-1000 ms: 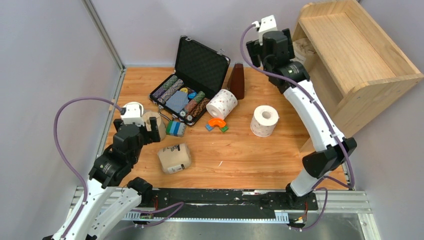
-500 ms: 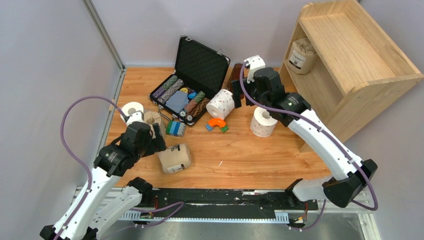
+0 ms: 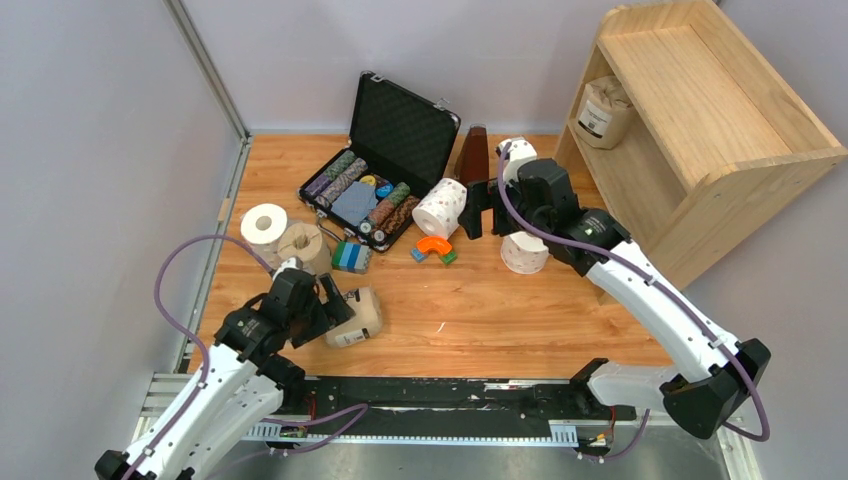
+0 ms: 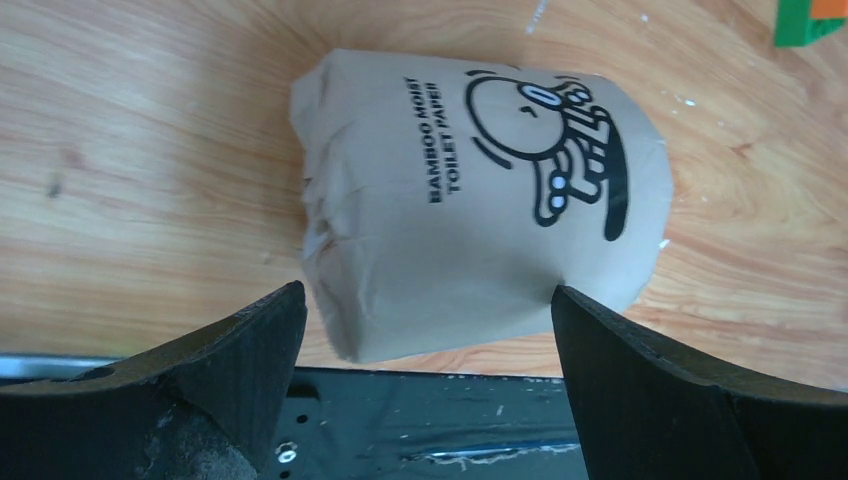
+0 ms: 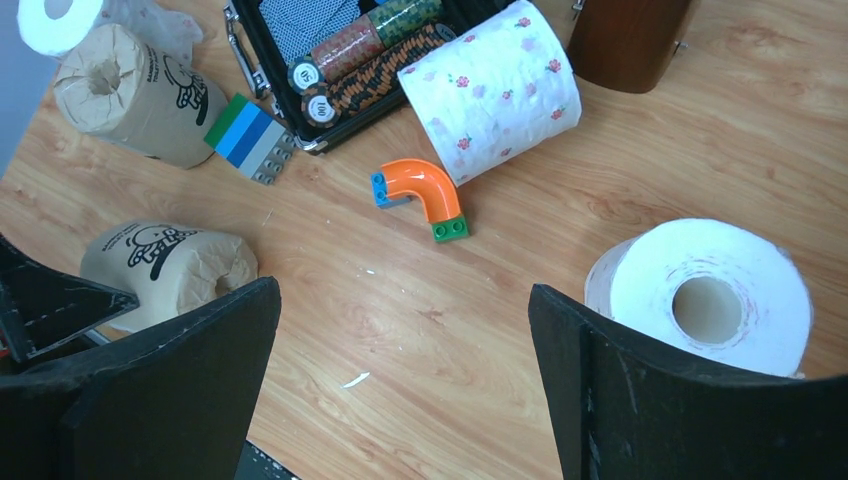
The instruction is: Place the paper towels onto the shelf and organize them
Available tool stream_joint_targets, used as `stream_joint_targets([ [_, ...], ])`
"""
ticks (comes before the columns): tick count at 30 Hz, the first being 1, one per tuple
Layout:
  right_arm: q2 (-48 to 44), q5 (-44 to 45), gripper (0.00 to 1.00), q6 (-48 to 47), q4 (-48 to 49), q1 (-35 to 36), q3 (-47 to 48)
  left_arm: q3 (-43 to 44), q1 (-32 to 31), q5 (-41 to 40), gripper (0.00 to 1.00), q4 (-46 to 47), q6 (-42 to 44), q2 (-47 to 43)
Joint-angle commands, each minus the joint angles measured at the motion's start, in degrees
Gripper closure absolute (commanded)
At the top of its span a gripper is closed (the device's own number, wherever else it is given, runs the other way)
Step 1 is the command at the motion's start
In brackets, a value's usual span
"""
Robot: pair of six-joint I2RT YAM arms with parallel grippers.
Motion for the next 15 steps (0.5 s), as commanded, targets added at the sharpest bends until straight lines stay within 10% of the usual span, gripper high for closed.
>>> stream_joint_targets([
  [1, -2.78, -1.28, 0.03, 2.44, 3.45, 0.23, -1.37, -2.31, 0.34, 7.65, 0.0, 13.99, -3.45, -0.86],
  [15, -6.09, -0.55, 0.03, 2.62, 2.43, 0.19, -3.45, -7.04, 0.28, 18.17, 0.0, 43.93, -8.74, 9.49],
])
